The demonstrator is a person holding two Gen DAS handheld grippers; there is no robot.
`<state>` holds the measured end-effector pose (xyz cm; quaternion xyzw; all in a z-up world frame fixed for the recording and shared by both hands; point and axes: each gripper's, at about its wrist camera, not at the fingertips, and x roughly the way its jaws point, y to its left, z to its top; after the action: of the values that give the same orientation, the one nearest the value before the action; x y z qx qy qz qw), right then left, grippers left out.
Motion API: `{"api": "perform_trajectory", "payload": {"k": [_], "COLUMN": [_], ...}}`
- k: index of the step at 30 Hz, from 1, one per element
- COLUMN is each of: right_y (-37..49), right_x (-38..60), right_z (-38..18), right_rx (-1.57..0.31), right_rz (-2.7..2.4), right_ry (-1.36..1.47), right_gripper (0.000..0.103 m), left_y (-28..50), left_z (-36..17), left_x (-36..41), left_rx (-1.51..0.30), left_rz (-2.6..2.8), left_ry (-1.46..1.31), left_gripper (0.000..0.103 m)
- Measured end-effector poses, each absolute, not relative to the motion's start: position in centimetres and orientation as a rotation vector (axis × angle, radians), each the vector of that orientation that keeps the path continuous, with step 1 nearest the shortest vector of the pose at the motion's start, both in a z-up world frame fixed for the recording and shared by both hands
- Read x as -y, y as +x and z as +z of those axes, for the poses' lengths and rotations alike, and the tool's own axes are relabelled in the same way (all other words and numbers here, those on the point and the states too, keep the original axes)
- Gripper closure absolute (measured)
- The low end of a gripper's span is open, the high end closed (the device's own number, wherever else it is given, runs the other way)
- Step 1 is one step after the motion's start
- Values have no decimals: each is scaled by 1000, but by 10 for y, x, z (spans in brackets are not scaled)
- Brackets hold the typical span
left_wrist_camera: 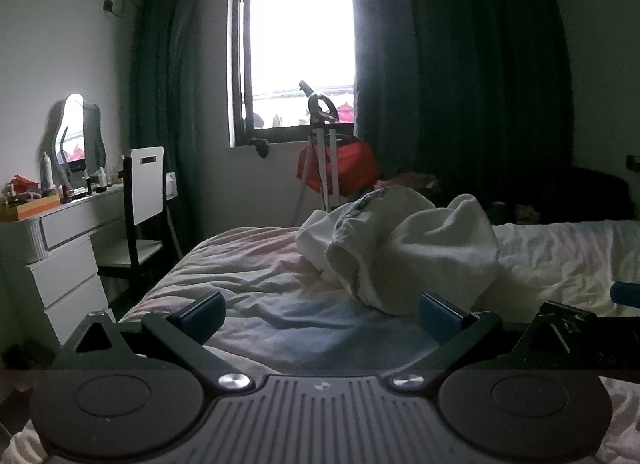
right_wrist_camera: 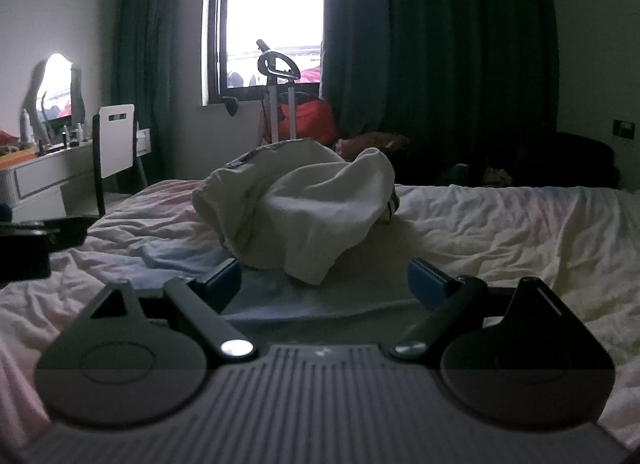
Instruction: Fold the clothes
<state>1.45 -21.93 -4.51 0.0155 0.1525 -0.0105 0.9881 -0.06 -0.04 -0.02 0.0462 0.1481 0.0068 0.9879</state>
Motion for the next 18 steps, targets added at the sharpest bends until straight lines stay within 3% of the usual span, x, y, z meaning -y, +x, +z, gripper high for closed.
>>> {"api": "perform_trajectory", "payload": {"k": [18], "right_y": [9], "right_x": [220], "right_z": [-44], "right_rx": [-280], "right_rz": [-28], "right_ry": [27], "right_gripper": [12], "left_y": [-10], "left_z": [1], "left_x": [-2], "left_rx": [-278], "left_rz": [16], "left_ry": [92], "left_gripper": [0]}}
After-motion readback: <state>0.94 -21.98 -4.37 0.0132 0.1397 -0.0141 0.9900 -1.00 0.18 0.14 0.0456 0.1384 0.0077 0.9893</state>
